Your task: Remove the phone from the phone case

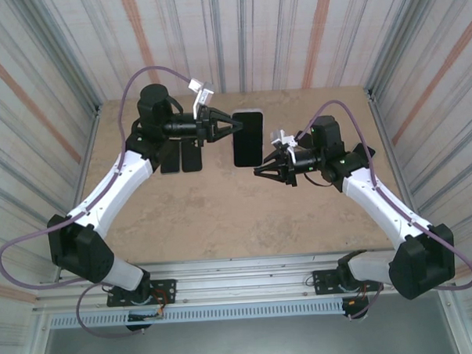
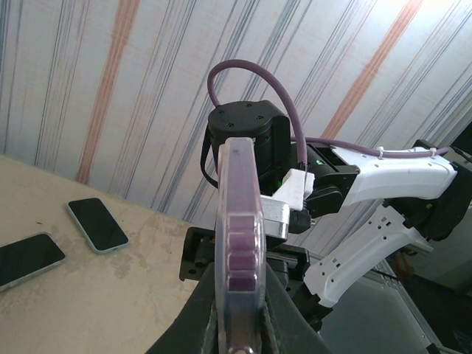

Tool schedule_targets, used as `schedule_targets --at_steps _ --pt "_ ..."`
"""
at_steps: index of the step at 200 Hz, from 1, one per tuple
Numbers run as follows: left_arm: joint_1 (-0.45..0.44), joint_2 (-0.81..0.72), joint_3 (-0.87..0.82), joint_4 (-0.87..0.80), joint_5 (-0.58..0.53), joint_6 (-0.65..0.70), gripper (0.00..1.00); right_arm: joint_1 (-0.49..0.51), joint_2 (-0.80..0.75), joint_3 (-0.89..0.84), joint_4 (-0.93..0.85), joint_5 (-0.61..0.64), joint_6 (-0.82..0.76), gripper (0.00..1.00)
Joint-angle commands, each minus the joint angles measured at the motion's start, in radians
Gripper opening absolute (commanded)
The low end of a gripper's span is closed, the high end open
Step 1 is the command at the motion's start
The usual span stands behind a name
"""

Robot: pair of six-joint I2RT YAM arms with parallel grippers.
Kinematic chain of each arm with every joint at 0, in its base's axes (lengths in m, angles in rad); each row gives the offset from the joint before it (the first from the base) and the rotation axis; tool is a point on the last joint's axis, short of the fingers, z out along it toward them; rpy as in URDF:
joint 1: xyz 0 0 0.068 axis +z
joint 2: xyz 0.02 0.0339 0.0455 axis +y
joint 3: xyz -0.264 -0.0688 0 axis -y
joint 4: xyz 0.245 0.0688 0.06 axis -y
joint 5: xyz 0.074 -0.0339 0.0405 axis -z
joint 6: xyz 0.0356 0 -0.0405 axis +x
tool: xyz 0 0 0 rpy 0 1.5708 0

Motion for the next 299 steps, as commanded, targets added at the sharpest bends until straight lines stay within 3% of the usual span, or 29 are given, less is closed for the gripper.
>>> schedule_targets --at_steps 1,65,135,186,263,299 --pt "0.005 0.0 0.053 0.014 0.031 0.02 0.0 0.006 0.006 0.023 0.039 -0.047 0.0 0.23" --pt "0.005 0.007 0.067 0.015 0.047 0.0 0.0 0.012 0.03 0.042 0.029 -0.054 -0.006 0.16" --pt "0.005 0.003 0.069 -0.02 0.056 0.02 0.0 0.017 0.036 0.049 0.039 -0.062 -0.002 0.18" --pt "0.006 0.011 0.082 -0.008 0.064 -0.031 0.0 0.021 0.039 0.063 -0.028 -0.052 -0.057 0.12" --pt "0.005 0.03 0.118 0.006 0.148 -0.19 0.0 0.083 -0.031 0.032 -0.011 0.25 -0.175 0.1" --pt "-0.014 0.026 0.106 0.053 0.174 -0.24 0.0 0.084 -0.041 0.03 0.049 0.298 -0.145 0.08"
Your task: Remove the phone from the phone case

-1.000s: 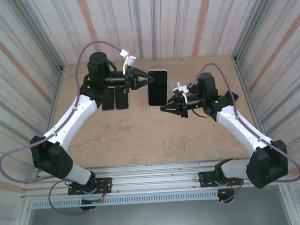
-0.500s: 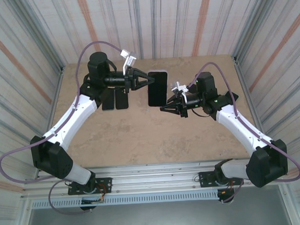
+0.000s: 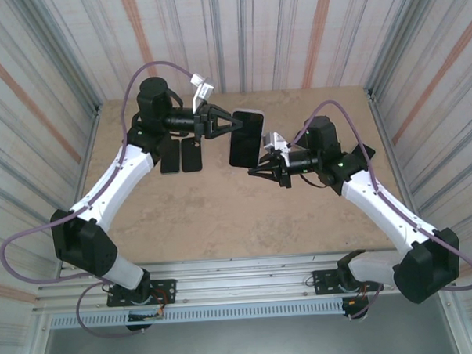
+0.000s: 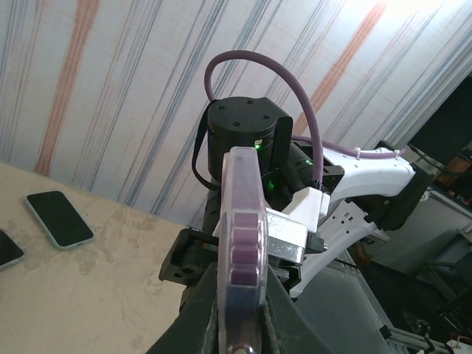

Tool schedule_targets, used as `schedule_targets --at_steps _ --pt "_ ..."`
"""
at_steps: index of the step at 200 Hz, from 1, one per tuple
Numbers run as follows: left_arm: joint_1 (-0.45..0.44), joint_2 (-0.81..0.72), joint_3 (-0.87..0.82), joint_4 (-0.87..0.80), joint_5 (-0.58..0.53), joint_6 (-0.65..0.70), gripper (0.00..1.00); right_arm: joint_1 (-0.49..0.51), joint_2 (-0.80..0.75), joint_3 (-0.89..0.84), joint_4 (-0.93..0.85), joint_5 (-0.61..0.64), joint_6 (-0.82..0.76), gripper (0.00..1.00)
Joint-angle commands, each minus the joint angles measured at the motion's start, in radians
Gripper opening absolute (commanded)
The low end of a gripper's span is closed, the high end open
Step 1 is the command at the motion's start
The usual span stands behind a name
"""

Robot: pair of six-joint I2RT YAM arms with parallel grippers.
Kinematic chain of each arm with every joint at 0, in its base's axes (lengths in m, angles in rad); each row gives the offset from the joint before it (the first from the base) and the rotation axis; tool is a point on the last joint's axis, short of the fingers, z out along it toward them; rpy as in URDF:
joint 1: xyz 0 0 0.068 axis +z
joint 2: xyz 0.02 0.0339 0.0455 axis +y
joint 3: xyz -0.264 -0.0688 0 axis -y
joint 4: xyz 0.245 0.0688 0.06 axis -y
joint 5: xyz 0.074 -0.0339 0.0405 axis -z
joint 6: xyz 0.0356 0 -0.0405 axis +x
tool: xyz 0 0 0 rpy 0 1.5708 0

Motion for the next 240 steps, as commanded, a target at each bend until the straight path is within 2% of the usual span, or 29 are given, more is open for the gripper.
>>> schedule_targets --at_steps 1,87,139,198,240 --pt "-0.022 -0.02 0.035 0.043 0.062 -0.147 0.0 0.002 -0.007 -0.004 0.064 0.147 -0.063 0.08" --pt "-0.035 -0.016 0.05 0.028 0.083 -0.152 0.0 0.011 -0.018 0.005 0.069 0.288 -0.135 0.06" --pt "-0.045 -0.006 0.056 0.026 0.079 -0.148 0.0 0.015 -0.039 -0.005 0.118 0.3 -0.101 0.06" --pt "-0.054 0.003 0.068 0.009 0.079 -0.145 0.0 0.037 -0.078 -0.045 0.212 0.42 -0.099 0.06" --pt "-0.046 -0.001 0.069 -0.007 0.023 -0.11 0.0 0.02 -0.099 -0.074 0.269 0.307 -0.003 0.08"
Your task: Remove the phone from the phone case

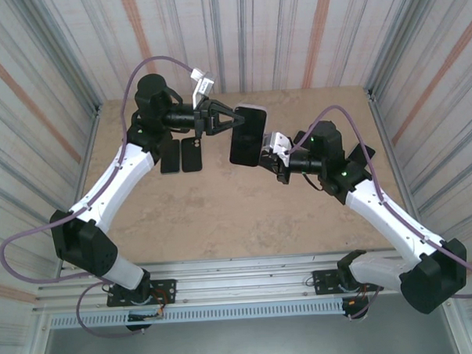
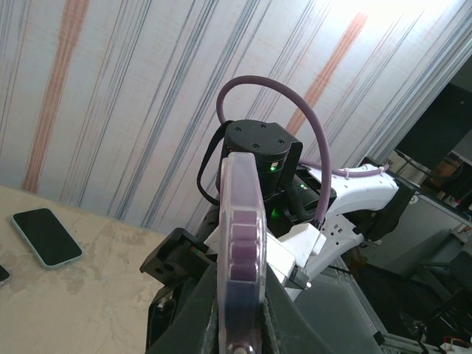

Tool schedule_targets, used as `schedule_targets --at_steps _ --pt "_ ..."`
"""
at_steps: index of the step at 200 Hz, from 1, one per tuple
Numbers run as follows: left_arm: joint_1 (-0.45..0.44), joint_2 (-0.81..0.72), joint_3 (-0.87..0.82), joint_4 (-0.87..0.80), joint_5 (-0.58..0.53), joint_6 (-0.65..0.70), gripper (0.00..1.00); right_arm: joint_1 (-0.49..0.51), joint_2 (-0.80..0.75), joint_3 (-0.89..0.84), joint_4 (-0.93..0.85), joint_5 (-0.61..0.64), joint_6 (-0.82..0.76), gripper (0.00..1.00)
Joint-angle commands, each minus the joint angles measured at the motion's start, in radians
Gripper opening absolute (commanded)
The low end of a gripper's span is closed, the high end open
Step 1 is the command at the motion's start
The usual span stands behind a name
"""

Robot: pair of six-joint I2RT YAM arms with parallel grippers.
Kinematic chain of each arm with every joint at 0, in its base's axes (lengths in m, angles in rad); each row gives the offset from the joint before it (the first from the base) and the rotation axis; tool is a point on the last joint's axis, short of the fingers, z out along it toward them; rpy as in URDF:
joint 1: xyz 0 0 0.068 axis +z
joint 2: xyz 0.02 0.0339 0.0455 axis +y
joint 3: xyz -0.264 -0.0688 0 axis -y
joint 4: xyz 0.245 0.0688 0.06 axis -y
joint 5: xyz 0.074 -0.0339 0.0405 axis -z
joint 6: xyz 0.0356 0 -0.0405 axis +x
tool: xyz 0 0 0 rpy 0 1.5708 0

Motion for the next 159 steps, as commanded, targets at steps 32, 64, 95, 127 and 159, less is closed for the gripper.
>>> schedule_targets --at_steps 32,64,95,127,159 --pt "-0.024 -0.011 0.024 -0.042 -0.022 -0.036 0.0 -0.026 -0.03 -0.037 0.183 -0.052 0.181 0.12" --pt "-0.032 -0.01 0.02 -0.035 -0.021 -0.03 0.0 -0.026 -0.027 -0.05 0.212 -0.095 0.253 0.18" --pt "-0.044 -0.009 0.023 -0.05 -0.006 -0.012 0.0 -0.036 -0.02 -0.046 0.234 -0.111 0.304 0.2" --pt "-0.047 -0.01 0.016 -0.056 0.009 -0.01 0.0 -0.05 -0.011 -0.036 0.231 -0.114 0.324 0.21" --pt "-0.051 0.0 0.018 -0.054 -0.034 -0.037 0.0 -0.062 -0.012 -0.046 0.274 -0.153 0.386 0.23"
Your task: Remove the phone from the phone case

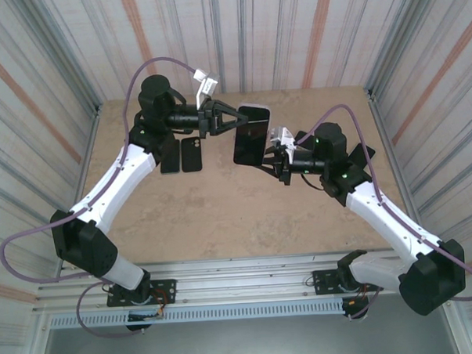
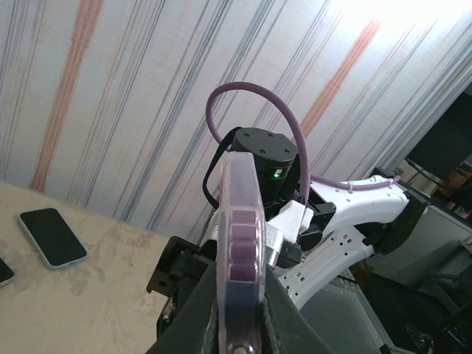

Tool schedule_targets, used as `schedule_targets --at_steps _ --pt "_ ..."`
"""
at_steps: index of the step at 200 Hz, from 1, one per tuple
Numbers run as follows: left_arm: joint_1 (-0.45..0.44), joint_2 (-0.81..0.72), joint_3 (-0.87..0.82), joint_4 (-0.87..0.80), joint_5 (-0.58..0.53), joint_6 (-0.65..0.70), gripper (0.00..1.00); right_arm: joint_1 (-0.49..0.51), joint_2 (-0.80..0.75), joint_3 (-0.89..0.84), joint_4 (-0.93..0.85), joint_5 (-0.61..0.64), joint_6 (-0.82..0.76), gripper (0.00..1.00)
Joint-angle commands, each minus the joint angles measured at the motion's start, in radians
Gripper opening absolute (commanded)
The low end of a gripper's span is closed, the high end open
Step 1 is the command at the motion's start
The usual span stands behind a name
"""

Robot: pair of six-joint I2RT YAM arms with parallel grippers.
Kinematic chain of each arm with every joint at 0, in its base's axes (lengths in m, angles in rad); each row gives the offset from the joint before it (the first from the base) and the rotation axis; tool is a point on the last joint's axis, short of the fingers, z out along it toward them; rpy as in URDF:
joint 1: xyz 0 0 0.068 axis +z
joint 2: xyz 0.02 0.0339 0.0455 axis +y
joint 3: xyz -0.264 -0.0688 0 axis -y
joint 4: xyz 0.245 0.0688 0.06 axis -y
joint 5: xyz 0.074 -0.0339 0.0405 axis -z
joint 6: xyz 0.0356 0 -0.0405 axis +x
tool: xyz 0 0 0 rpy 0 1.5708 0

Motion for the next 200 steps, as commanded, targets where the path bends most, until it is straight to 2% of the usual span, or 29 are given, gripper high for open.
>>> schedule_targets --at_steps 1,33,88,105,146,200 --pt "-0.028 0.0 0.017 -0.03 0.019 -0.042 0.0 -0.019 -0.005 0.013 0.126 -0.001 0.083 0.23" --pt "-0.027 0.02 -0.022 0.129 -0.112 -0.192 0.0 -0.025 -0.04 -0.045 0.228 -0.014 0.212 0.26" --pt "-0.028 0.078 -0.105 0.38 -0.269 -0.446 0.0 -0.031 -0.097 -0.174 0.46 0.088 0.539 0.29" --pt "-0.031 0.102 -0.11 0.457 -0.267 -0.508 0.0 -0.033 -0.11 -0.192 0.509 0.098 0.593 0.29" --pt "-0.052 0.124 -0.087 0.443 -0.23 -0.494 0.0 -0.054 -0.118 -0.184 0.505 0.103 0.604 0.29" --pt "-0.04 0.111 -0.107 0.538 -0.25 -0.605 0.0 -0.12 -0.076 -0.187 0.518 0.07 0.644 0.29"
